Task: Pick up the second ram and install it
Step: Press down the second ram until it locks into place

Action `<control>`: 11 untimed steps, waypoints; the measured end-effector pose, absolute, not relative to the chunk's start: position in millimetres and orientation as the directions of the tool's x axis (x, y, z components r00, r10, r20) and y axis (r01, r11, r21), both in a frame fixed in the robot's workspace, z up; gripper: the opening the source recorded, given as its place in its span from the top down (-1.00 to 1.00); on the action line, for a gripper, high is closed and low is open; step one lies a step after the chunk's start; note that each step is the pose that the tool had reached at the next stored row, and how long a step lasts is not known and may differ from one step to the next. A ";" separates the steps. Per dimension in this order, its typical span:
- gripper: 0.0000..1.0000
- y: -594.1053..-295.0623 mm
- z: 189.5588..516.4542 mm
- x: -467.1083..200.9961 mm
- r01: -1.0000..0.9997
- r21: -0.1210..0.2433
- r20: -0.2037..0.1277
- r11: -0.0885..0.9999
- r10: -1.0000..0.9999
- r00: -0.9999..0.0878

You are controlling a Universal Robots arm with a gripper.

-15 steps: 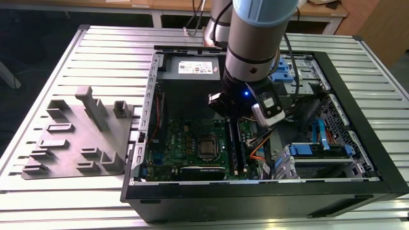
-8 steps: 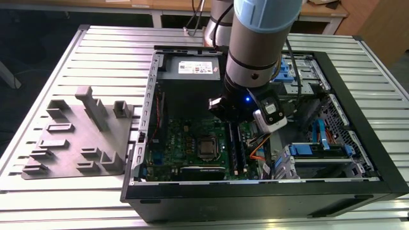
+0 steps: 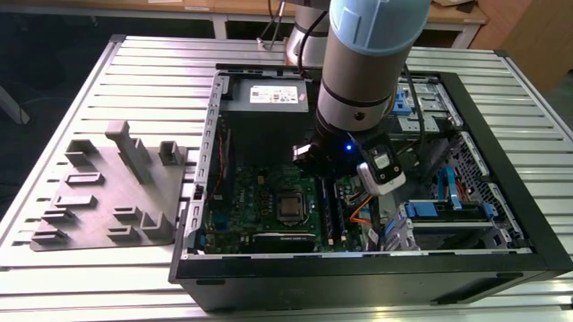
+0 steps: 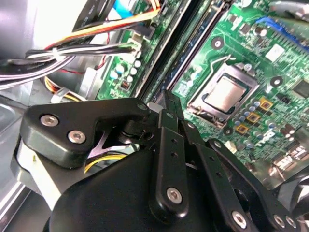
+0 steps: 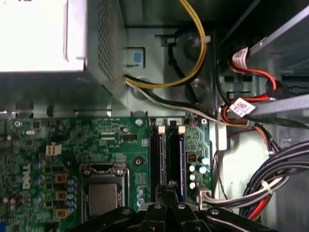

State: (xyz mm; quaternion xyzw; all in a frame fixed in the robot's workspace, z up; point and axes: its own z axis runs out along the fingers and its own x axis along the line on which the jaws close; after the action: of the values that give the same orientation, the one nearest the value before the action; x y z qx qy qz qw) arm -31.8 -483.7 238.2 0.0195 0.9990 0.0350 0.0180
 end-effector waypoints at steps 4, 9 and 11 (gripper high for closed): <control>0.86 -486.4 238.1 -31.8 0.032 0.052 -0.035 0.998 0.034 -0.999; 0.86 -491.2 237.8 -31.8 0.023 0.036 -0.036 0.999 0.024 -0.999; 0.86 -494.3 237.4 -31.8 0.020 0.035 -0.036 0.999 0.021 -0.999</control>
State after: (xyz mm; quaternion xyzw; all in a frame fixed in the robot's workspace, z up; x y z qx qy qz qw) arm -31.8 -494.3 237.4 0.0103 0.9996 0.0175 0.0180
